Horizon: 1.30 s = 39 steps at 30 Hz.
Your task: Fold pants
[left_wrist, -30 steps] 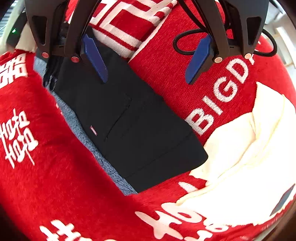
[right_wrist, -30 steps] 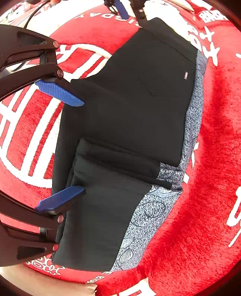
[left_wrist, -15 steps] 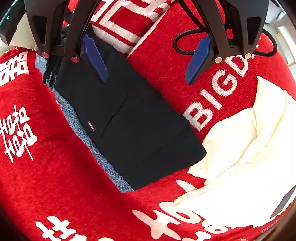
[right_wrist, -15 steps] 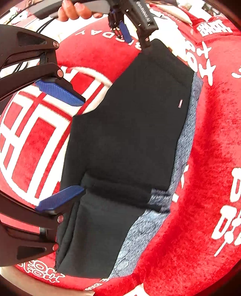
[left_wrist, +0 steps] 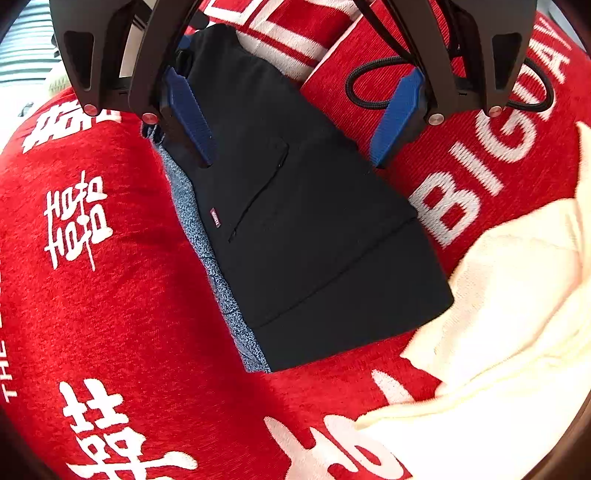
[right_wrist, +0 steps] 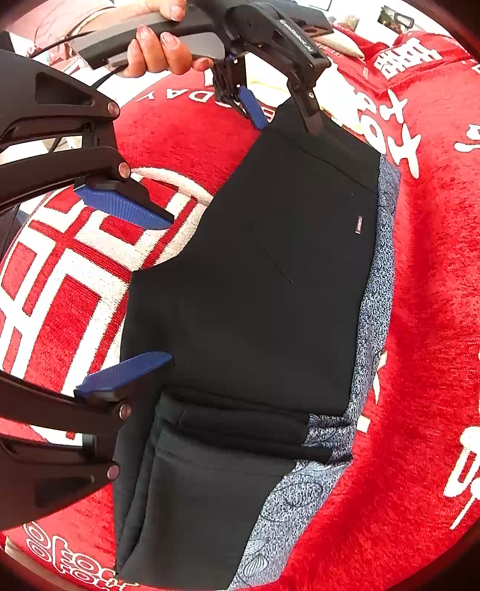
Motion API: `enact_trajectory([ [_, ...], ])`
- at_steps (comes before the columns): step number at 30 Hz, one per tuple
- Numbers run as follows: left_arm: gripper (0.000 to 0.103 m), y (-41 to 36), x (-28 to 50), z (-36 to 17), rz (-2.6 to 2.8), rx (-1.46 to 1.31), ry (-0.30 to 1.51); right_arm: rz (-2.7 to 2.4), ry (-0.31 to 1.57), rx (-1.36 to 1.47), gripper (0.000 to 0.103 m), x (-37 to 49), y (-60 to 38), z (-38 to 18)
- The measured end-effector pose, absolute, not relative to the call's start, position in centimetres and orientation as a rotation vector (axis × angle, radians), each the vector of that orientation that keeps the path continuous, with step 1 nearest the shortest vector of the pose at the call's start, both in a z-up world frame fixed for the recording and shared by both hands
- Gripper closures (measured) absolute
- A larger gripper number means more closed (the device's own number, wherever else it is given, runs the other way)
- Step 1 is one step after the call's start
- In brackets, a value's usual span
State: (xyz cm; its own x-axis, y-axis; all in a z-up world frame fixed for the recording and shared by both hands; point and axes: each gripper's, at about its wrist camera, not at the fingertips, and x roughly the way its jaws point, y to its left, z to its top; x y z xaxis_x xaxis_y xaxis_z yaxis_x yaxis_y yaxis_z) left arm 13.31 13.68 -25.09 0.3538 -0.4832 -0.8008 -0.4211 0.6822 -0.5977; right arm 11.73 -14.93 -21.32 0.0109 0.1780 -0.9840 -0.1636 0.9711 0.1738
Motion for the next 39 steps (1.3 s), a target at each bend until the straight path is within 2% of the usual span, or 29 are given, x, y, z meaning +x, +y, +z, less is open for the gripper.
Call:
enact_trajectory([
  [5, 0.016, 13.2, 13.8, -25.8, -0.061, -0.903, 1.219, 0.269, 1.531, 0.025, 0.030, 11.8, -15.0, -21.5],
  [8, 0.008, 12.8, 14.0, -25.9, -0.072, -0.908, 1.186, 0.271, 1.527, 0.034, 0.030, 11.8, -15.1, -21.5],
  [15, 0.008, 11.2, 15.1, -24.8, -0.081, -0.890, 1.121, 0.265, 1.515, 0.062, 0.030, 11.9, -15.5, -21.4],
  [21, 0.008, 10.1, 16.1, -25.7, 0.004, -0.824, 1.171, 0.249, 1.502, 0.087, 0.030, 12.5, -16.5, -20.9],
  [22, 0.012, 9.6, 16.4, -25.5, 0.033, -0.779, 1.191, 0.246, 1.499, 0.093, 0.030, 12.7, -16.7, -20.8],
  [24, 0.031, 9.0, 16.5, -25.1, 0.093, -0.691, 1.220, 0.239, 1.493, 0.102, 0.030, 12.9, -17.0, -20.5],
  [25, 0.052, 8.8, 16.5, -25.0, 0.127, -0.644, 1.236, 0.229, 1.469, 0.091, 0.031, 13.0, -17.2, -20.4],
  [26, 0.066, 8.9, 16.5, -24.9, 0.158, -0.608, 1.252, 0.227, 1.466, 0.098, 0.033, 13.1, -17.4, -20.2],
  [29, 0.074, 9.2, 16.3, -24.4, 0.158, -0.593, 1.256, 0.230, 1.468, 0.115, 0.040, 13.5, -18.0, -19.9],
  [31, 0.076, 8.1, 16.4, -23.4, 0.151, -0.505, 1.247, 0.229, 1.472, 0.127, 0.043, 13.8, -18.3, -19.7],
  [39, 0.078, 1.5, 16.1, -19.8, 0.133, -0.066, 1.144, 0.271, 1.480, 0.181, 0.043, 16.9, -19.5, -18.0],
])
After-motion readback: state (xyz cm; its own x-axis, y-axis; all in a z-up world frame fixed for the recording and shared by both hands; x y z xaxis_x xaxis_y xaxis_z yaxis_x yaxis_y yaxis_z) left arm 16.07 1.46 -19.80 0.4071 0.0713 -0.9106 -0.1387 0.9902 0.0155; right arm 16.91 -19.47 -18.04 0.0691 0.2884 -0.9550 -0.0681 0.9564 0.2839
